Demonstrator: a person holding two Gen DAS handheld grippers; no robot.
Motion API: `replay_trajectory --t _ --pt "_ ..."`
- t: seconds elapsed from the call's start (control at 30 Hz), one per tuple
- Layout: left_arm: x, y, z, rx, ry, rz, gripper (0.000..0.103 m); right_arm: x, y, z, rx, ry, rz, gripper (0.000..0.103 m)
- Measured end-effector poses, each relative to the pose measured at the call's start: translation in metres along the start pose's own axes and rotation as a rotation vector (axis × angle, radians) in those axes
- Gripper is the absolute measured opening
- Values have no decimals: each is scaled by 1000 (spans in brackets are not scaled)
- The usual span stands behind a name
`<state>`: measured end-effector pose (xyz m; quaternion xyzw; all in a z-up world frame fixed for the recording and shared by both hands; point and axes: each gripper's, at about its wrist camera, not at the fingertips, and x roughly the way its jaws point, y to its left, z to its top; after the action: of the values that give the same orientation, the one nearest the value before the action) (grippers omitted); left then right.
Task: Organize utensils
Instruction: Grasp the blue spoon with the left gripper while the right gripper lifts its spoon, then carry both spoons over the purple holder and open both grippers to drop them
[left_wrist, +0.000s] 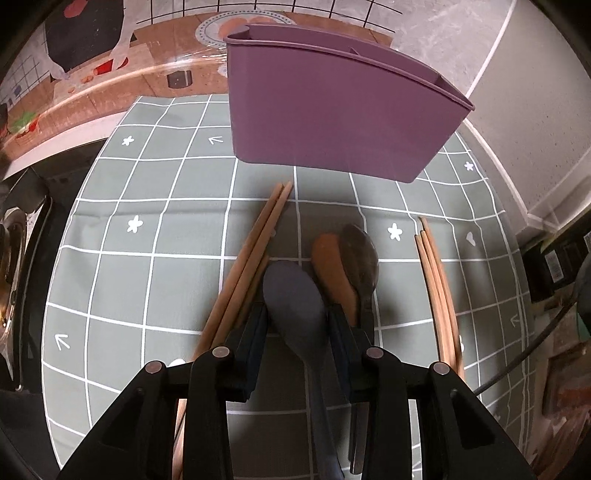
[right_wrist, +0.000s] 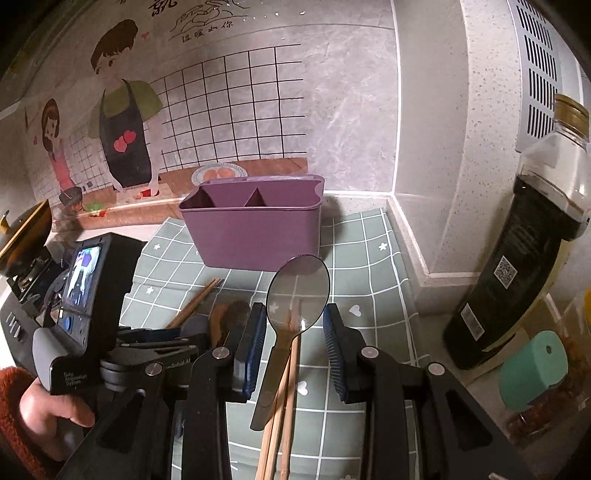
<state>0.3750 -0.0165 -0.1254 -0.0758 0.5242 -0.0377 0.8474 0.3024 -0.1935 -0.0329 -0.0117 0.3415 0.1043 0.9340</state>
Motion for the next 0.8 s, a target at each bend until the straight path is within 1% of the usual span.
replay_trajectory --t 0.1,0.27,0.33,0.47,0.6,0.73,0.8 --pt "-4 3 -3 -9 -13 -29 34 -2 1 1 -8 -2 0 30" --pt "-29 12 -14 -25 -94 -115 34 -6 3 2 -14 -1 10 30" --pt "-42 13 -18 -18 -131 -129 33 -6 4 2 -15 3 15 30" --pt "-74 15 -27 15 -226 -132 33 -10 7 4 -16 8 28 30" --pt "-109 23 -27 35 -335 -154 33 -14 11 9 -24 -3 25 30" --pt "-149 26 -12 55 -444 -178 33 -22 16 21 -28 -32 7 30" --pt "-174 25 2 71 -501 -198 33 -33 18 37 -38 -72 11 29"
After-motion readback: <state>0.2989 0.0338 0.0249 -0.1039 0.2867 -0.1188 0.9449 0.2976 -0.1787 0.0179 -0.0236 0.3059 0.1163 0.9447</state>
